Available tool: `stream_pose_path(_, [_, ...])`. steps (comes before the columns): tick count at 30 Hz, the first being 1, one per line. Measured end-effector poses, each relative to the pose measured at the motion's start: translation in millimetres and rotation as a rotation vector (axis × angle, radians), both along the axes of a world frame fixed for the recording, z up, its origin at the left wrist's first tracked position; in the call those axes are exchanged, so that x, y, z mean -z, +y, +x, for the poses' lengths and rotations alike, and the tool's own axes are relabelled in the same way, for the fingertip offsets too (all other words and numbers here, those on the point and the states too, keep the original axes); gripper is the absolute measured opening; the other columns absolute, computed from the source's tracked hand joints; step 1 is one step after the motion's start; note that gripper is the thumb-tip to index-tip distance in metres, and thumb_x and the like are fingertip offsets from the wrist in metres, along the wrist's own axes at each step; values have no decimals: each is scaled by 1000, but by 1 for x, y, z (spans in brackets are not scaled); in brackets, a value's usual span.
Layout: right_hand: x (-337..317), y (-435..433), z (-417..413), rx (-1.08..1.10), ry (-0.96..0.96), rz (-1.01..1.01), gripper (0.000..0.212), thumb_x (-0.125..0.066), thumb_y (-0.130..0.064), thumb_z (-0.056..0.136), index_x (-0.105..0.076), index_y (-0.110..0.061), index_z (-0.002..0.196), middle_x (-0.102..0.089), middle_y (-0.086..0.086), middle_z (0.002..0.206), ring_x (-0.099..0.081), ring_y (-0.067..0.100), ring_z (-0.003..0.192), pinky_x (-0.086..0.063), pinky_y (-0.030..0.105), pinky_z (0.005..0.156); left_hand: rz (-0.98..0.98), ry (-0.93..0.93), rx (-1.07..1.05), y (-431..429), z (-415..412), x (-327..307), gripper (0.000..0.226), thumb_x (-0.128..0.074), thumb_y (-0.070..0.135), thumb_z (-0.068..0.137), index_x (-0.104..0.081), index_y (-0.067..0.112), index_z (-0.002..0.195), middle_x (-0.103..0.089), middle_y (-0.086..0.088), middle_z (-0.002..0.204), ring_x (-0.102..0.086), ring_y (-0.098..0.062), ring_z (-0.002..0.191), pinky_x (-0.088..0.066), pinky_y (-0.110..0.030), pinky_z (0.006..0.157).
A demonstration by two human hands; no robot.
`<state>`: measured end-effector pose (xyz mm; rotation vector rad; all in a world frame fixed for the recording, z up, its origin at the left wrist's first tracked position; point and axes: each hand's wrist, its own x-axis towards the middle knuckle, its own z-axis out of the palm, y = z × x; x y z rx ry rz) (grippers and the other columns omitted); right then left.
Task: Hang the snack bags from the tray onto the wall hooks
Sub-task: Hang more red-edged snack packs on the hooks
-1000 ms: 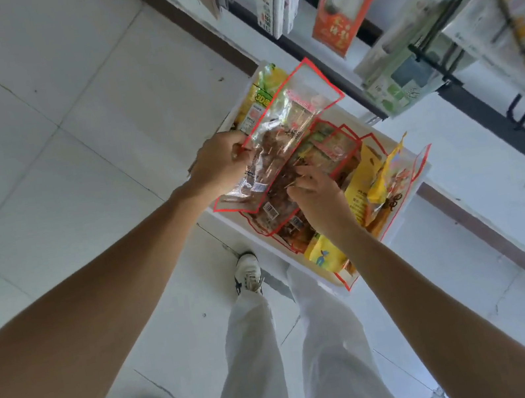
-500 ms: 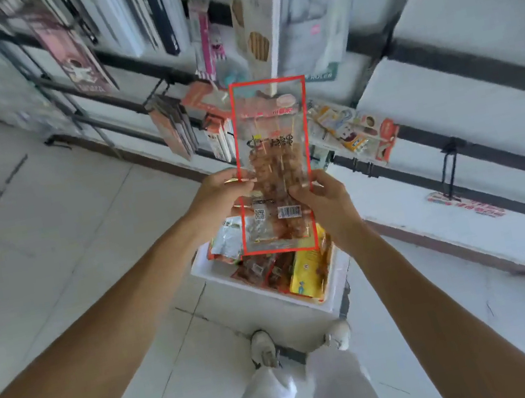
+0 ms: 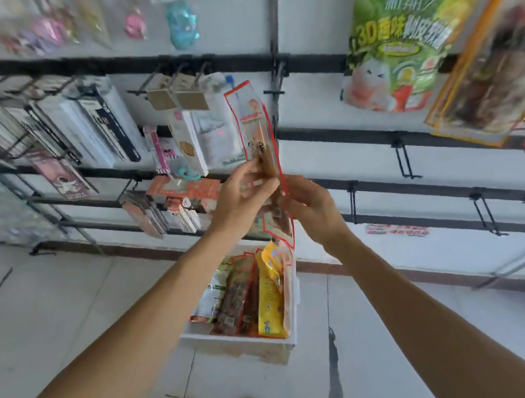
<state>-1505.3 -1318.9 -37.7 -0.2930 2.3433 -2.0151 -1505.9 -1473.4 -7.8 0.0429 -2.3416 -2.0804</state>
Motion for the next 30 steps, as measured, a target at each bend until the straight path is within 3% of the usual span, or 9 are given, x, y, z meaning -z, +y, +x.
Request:
stream_pose_path(4, [-10,22,21,-32,100,90,44,-62,-9,90,-64,-25,131,-70,-7,119,-64,10,109,-52,31,95,139,-7,-46,30,19,-20,45,-74,15,87,-55,15,128,-70,-8,109,-72,-20,90,-60,-33,68])
stream_pose_path(8, [-23,52,36,-66,134,166,50,-63,-12,94,-57,-28,140,-64,-14,131,-56,-2,122,-45,21,100,95,-39,-113,46,24,-32,28,-69,11,89,-66,14,117,-74,-3,93,-71,-20,87,-60,-37,74])
stream_pose_path(11, [-33,78,44,17,150,140,53,-63,-15,96,-47,-28,145,-69,-9,120,-64,4,110,-50,22,92,3,-32,-134,59,28,-39,12,-67,12,89,-73,22,92,-70,5,80,-63,-17,81,-50,-32,75])
stream_pose_path(14, [-44,105,50,178,144,80,54,-64,-20,95,-42,-23,145,-66,-2,117,-67,14,96,-55,33,85,-30,-11,-54,75,38,-45,24,-66,9,91,-67,27,75,-62,-2,79,-51,-18,77,-38,-26,67])
stream_pose_path(19, [-73,154,54,328,-44,-170,57,-67,-33,94,-44,-16,143,-64,1,121,-65,19,104,-53,27,79,68,-12,105,114,45,-58,20,-62,4,93,-72,20,84,-67,-3,85,-59,-18,86,-46,-32,82])
stream_pose_path(22, [-84,179,58,212,-50,-325,27,-64,-17,96,-59,2,114,-68,8,80,-65,21,72,-56,32,67,103,-32,182,142,46,-65,22,-60,2,94,-72,21,91,-70,-1,88,-64,-14,82,-54,-29,77])
stream_pose_path(25, [-90,199,63,247,-10,-337,12,-62,-8,96,-61,2,92,-58,10,63,-55,24,54,-50,34,54,56,-40,250,166,43,-69,19,-59,5,95,-70,19,102,-72,7,80,-65,-12,81,-56,-30,79])
stream_pose_path(28, [-95,223,63,315,-3,-281,14,-63,-9,96,-65,-9,83,-66,17,72,-62,31,63,-55,48,61,-6,-12,310,187,34,-73,27,-61,7,94,-66,15,119,-73,10,88,-68,-3,82,-52,-18,79])
stream_pose_path(30, [-94,243,59,391,-1,-235,13,-66,-12,94,-67,-13,81,-67,16,77,-63,33,71,-55,58,73,28,5,336,202,24,-82,31,-64,11,93,-65,23,121,-75,8,96,-70,-6,90,-53,-23,86])
